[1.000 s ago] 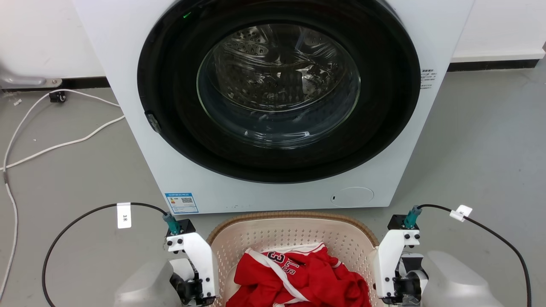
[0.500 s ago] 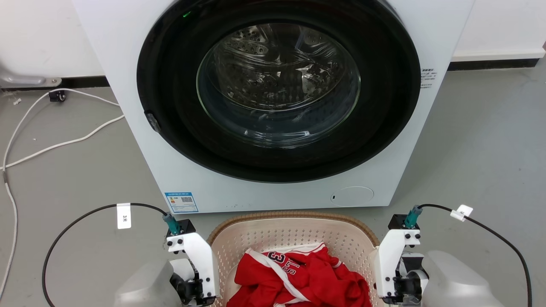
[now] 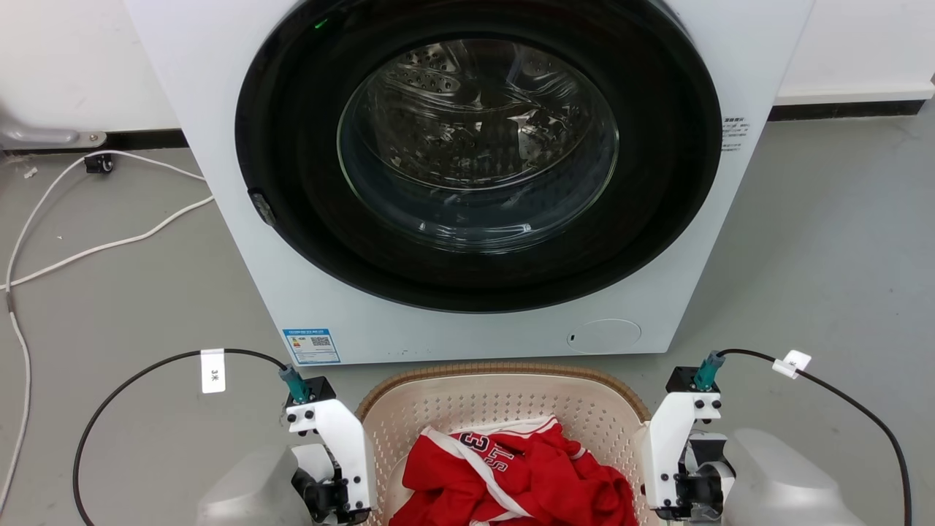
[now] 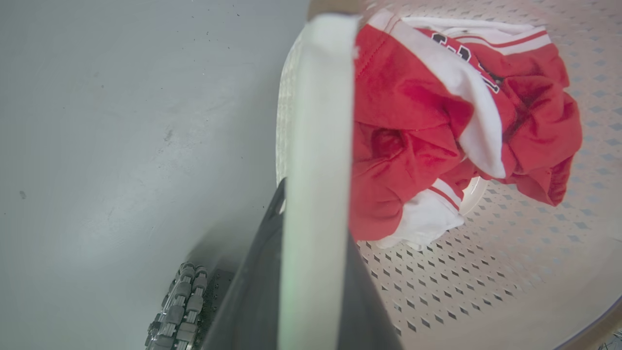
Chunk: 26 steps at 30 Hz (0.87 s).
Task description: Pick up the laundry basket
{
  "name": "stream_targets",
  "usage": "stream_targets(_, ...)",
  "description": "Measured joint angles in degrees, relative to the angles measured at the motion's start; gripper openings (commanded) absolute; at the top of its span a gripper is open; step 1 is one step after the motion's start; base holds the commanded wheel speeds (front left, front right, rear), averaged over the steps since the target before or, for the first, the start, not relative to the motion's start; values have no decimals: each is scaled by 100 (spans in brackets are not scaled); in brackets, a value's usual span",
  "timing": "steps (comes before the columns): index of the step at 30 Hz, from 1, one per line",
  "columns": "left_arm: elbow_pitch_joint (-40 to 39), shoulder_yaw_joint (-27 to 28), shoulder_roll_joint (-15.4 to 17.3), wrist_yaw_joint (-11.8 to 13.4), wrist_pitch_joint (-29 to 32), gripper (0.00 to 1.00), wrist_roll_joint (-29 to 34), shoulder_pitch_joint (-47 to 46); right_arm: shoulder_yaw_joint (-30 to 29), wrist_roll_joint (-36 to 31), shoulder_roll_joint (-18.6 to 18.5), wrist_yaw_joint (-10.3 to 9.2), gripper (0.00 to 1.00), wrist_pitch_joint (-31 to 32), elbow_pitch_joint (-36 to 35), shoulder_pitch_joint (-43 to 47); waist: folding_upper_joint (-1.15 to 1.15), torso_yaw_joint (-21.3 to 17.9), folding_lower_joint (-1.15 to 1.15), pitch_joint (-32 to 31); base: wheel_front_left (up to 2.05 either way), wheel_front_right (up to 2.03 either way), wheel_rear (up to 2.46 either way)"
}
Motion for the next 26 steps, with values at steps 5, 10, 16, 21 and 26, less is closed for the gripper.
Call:
stream_targets(5, -2, -11, -7, 0, -2, 0, -9, 3, -43, -42, -1, 0, 0, 0, 0, 1, 0, 10, 0, 5, 0, 0, 0)
stream_targets(10, -3, -18, -10, 0, -11, 0, -46, 21, -76, -44, -2, 0, 0, 0, 1, 4, 0, 13, 0, 5, 0, 0, 0)
stream_targets(16, -20, -26, -10, 1, -32, 0, -57, 27, -111, -96, -3, 0, 0, -2, 1, 16, 0, 13, 0, 6, 0, 0, 0)
stream_targets(21, -31, -38, -9, 1, -45, 0, -77, 27, -154, -136, -4, 0, 0, -1, 1, 21, 0, 8, 0, 13, 0, 0, 0)
stream_targets(26, -34, -54, -8, 1, -46, 0, -94, 30, -186, -147, -4, 0, 0, 1, 1, 23, 0, 6, 0, 15, 0, 0, 0)
